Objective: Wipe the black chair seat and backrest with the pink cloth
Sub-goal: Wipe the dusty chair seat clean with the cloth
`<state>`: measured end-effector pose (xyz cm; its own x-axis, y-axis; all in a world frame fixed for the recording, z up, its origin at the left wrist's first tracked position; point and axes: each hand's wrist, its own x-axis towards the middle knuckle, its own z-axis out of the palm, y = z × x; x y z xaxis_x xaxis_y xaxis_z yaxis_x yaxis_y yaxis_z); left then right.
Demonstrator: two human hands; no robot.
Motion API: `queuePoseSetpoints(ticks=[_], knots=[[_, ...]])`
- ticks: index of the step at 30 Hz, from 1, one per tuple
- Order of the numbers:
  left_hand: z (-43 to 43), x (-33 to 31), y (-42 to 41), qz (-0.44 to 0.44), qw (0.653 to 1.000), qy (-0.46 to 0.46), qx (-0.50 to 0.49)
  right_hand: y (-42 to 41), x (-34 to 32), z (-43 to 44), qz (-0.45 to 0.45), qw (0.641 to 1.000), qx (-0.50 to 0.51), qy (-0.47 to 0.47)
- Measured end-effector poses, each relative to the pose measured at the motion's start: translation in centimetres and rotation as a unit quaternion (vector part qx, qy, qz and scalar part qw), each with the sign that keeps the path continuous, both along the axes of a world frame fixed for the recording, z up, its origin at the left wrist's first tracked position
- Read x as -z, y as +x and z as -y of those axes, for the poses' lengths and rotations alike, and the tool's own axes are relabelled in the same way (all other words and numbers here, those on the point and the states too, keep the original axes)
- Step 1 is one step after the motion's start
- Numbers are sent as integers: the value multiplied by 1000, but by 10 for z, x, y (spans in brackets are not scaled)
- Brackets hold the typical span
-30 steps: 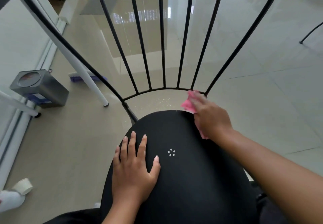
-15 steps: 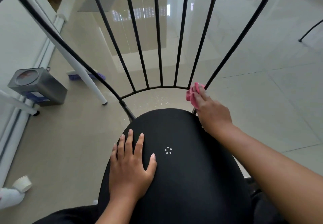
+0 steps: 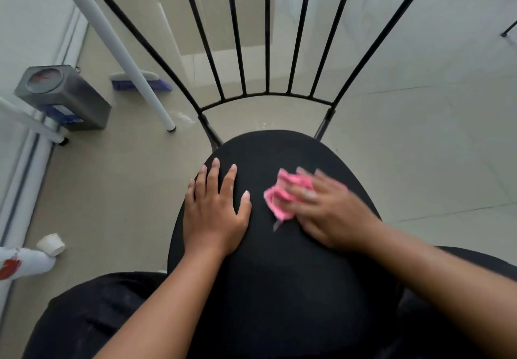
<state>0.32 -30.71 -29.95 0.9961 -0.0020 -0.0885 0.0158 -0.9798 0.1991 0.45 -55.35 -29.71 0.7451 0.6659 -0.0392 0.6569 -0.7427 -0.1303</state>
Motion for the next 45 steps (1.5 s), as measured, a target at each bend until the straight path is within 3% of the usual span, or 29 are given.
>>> queuePoseSetpoints(ticks=[4, 6, 11, 15, 17, 19, 21, 23, 28, 32, 35, 39, 45], knots=[[-4, 2, 23, 11, 1000, 1, 1, 77, -2, -34, 12, 980, 200, -8], [-7, 3, 33, 13, 1000, 4, -2, 78, -1, -49, 5, 978, 208, 7], [-8, 5, 36, 19, 1000, 2, 3, -38, -7, -38, -15, 1000, 25, -7], [-9, 6, 34, 15, 1000, -2, 14, -76, -14, -7, -30, 975, -222, -16], [-10, 6, 33, 12, 1000, 2, 24, -39, -5, 11, -1, 989, -148, -7], [-10, 5, 34, 9, 1000, 7, 29, 10, 2, 17, 14, 998, 66, 20], [-10, 4, 34, 9, 1000, 4, 29, 45, 2, -2, 26, 973, 229, 15], [-9, 3, 34, 2, 1000, 5, 30, 51, 4, -33, 28, 956, 290, 19], [-8, 1, 20, -15, 999, 23, 35, -5, -3, -51, -10, 985, 162, 56], [-6, -1, 0, -25, 999, 30, 32, -29, 3, -42, 15, 967, 220, 129], [-5, -2, -11, -26, 999, 35, 32, -32, 4, -37, 14, 970, 200, 135], [-4, -1, -10, -1, 1000, -2, 18, 3, 1, -50, 10, 967, 204, 152], [-5, 5, -11, 50, 995, -48, -74, 96, -14, -139, -19, 966, 151, 210]])
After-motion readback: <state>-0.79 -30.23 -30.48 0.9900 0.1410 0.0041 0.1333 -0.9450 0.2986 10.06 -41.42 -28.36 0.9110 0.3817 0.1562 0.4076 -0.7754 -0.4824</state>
